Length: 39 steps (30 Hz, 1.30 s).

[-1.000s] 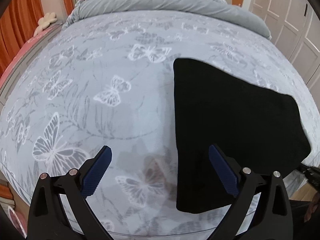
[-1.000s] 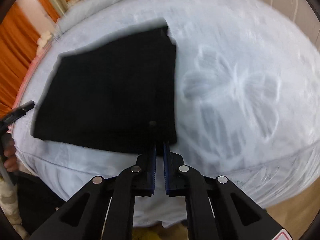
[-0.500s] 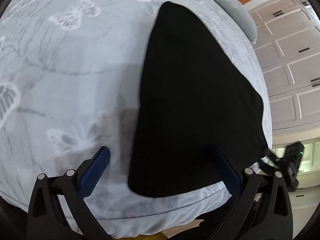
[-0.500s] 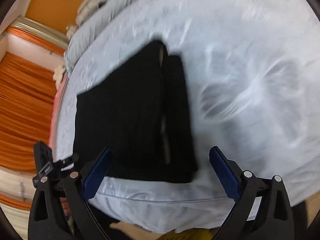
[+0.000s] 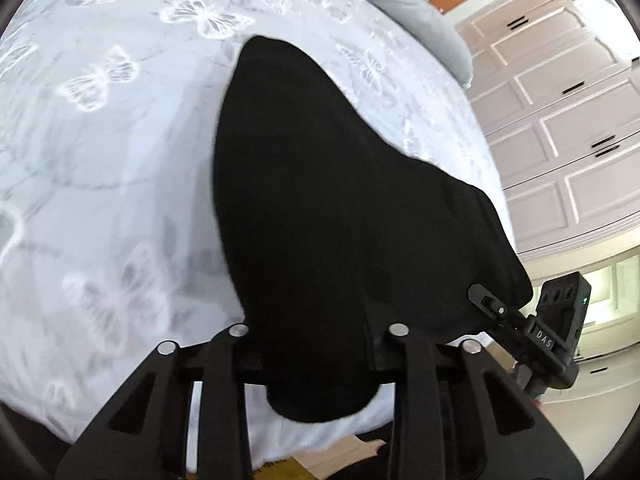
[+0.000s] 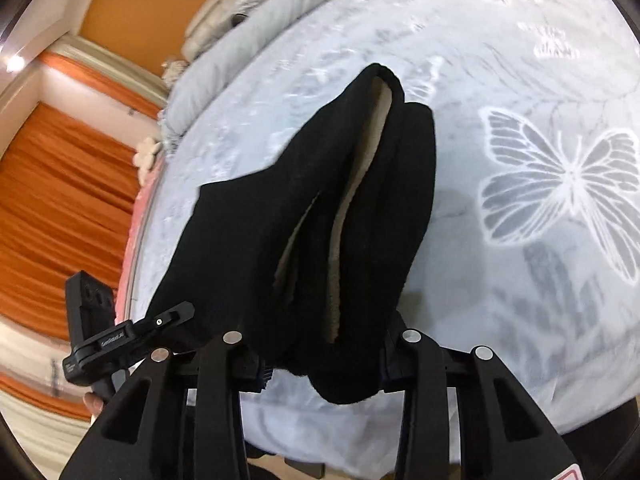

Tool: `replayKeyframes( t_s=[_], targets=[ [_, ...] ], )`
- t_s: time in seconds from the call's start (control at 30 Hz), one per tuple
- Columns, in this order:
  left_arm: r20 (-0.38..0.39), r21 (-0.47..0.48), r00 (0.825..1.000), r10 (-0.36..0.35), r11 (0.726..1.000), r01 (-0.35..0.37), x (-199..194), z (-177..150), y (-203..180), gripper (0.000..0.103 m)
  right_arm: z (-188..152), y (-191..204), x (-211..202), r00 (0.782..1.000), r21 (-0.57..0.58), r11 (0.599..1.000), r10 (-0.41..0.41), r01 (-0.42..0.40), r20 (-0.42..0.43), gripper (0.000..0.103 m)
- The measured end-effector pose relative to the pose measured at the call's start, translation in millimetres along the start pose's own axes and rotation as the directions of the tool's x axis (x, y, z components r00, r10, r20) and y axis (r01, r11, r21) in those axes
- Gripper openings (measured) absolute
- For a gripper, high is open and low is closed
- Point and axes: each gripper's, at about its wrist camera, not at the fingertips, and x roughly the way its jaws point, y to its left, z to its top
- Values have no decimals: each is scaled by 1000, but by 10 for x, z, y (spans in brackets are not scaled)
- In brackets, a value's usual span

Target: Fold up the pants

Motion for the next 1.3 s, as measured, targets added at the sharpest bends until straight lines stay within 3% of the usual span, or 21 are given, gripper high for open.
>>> replayKeyframes(
  t_s=[0.1, 0.23, 0.27, 0.3, 0.33, 0.4, 0.47, 0.5, 0.53, 0.63, 0.87, 1.07, 1.2, 1.3],
  targets=[
    [-22, -21, 1000, -18, 1000, 18, -150, -262, 111, 28, -222, 47, -101, 1000, -15, 1000, 16, -16, -21, 36],
    [-40, -12, 999, 15, 1000, -16, -27, -498, 260, 29, -441, -117, 10, 998, 10, 999, -35, 36, -47, 40],
    [-32, -23, 999, 11, 1000, -12, 14, -496, 293, 35, -457, -175, 46, 998, 26, 999, -36, 37, -48, 42],
    [-24, -36, 1000, 9, 999, -9, 52, -490, 324, 44, -446, -236, 80, 999, 47, 998, -27, 29, -45, 51],
    [-12, -48, 1000, 14, 999, -14, 63, -459, 363, 63, -422, -293, 112, 999, 73, 997, -17, 20, -43, 63],
    [16, -105, 999, 29, 994, -28, 64, -437, 455, 85, -399, -430, 162, 999, 137, 990, 35, -31, -27, 64],
    [30, -139, 1000, 1, 990, 4, 110, -412, 461, 90, -389, -481, 204, 998, 154, 987, 57, -53, -20, 64],
    [39, -131, 999, 12, 991, -7, 120, -410, 430, 88, -386, -471, 223, 999, 145, 988, 48, -46, -16, 60],
    [46, -97, 999, 27, 995, -22, 140, -382, 355, 68, -389, -461, 224, 999, 137, 990, 43, -41, -12, 46],
    [48, -84, 999, -6, 996, 10, 85, -390, 257, 30, -415, -372, 144, 997, 132, 989, 72, -71, -2, 37],
    [89, -4, 996, 8, 1000, -7, -588, -435, -71, 26, -408, 360, -357, 993, -19, 995, 101, -101, 52, 36],
    [135, 80, 991, -21, 997, 10, -1196, -483, -342, 26, -365, 736, -853, 984, -116, 982, 157, -146, 85, 36],
    [214, 147, 976, -43, 989, 11, -1584, -476, -642, 26, -301, 1065, -1193, 967, -196, 963, 214, -186, 136, 36],
    [294, 209, 953, -67, 978, 5, -1906, -400, -844, 26, -91, 1370, -1346, 947, -269, 940, 263, -209, 182, 36]
  ],
)
